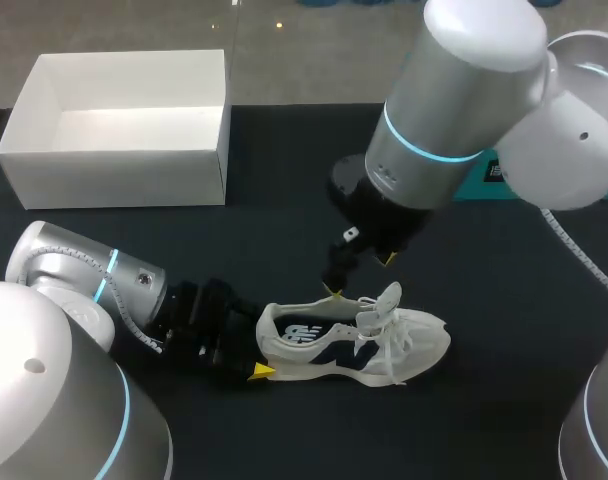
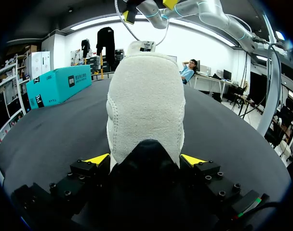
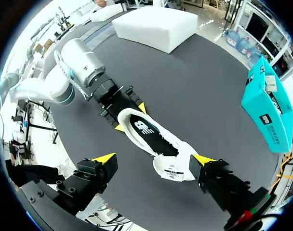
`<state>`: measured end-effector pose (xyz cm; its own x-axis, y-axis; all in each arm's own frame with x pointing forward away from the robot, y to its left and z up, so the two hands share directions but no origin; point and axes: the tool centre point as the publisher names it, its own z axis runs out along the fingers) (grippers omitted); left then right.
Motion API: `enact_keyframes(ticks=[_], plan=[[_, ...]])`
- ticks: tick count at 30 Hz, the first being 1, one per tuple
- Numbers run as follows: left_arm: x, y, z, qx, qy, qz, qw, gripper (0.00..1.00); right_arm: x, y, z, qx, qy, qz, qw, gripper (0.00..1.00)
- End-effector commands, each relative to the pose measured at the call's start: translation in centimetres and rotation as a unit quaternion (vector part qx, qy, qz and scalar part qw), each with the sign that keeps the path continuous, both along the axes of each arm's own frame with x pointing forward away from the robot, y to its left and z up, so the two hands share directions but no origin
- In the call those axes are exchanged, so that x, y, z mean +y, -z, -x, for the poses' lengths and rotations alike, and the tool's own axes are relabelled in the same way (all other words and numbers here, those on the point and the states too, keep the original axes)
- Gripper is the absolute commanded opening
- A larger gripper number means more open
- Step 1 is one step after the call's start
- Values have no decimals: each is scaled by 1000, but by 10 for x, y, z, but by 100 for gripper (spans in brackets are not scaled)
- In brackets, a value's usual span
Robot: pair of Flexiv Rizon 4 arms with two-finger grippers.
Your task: Take the shoe out of the shoebox, open the shoe tongue, remove and reinsert the insole, then place the shoe into the shoebox
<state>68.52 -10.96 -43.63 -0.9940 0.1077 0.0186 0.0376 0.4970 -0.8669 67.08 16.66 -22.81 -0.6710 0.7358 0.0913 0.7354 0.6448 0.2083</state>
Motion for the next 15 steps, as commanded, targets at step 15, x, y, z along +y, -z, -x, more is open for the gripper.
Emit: enact_keyframes(ticks=[15], plan=[[-1,8,2,0,0,-2,1000,0,11,11,-11,-14,-248,-36,968,100]])
